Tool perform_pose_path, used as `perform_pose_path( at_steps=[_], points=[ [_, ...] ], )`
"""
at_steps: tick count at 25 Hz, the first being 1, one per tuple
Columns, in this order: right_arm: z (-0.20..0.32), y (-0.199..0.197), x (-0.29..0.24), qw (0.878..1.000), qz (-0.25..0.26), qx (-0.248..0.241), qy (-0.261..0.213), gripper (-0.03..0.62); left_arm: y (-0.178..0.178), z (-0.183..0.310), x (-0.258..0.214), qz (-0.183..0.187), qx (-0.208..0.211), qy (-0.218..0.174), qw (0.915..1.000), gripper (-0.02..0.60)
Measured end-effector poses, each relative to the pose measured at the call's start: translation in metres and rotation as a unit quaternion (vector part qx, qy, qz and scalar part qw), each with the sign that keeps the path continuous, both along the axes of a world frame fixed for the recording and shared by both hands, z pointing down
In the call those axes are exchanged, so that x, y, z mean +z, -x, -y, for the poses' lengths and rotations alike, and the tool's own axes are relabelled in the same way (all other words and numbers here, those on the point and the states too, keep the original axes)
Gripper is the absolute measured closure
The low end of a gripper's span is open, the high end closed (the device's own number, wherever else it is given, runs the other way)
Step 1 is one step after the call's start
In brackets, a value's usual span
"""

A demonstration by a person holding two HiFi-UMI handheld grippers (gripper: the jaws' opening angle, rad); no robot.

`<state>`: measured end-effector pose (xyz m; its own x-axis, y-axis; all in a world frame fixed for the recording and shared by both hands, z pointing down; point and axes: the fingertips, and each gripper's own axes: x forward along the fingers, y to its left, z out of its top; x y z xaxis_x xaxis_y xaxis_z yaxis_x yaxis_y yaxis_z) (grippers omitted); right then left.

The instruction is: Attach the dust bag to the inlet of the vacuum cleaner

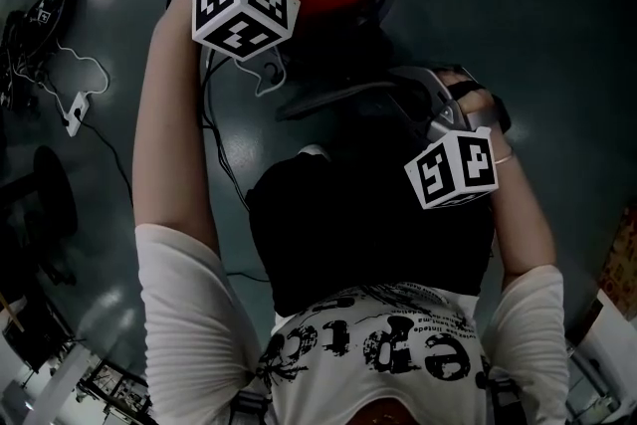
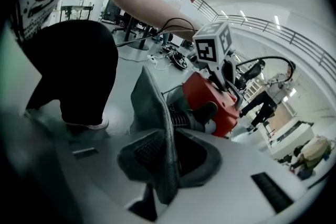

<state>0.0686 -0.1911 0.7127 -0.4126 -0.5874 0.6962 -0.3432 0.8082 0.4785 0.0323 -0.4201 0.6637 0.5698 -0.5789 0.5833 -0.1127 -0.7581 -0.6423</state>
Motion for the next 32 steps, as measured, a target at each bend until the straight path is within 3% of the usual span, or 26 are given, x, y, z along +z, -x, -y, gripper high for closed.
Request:
perform_pose_path(
  at_steps=[7, 14, 20, 26, 32],
  points=[
    [0.003, -0.008, 0.003, 0.997, 0.047, 0.033, 0.043, 0.546, -0.001, -0.001, 0.001, 0.006, 0.0, 0.021, 0.9998, 0.457],
    [0.008, -0.005, 0.001, 0.998, 0.017, 0.022, 0.06, 0.545, 0.0, 0.0, 0.003, 0.041, -0.01, 0.054, 0.9977, 0.458],
    [0.006, -0.009, 0.003, 0.992, 0.028, 0.058, 0.104, 0.545, 0.002, -0.004, 0.004, 0.075, 0.003, 0.075, 0.9944, 0.459],
    [0.015, 0.0, -0.001, 0.996, -0.018, 0.038, 0.082, 0.539, 0.001, -0.005, 0.004, 0.06, 0.011, 0.073, 0.9955, 0.46],
    [0.022, -0.014, 0.003, 0.992, 0.017, 0.09, 0.083, 0.539, -0.003, -0.005, 0.006, 0.051, 0.018, 0.073, 0.9958, 0.46]
  ],
)
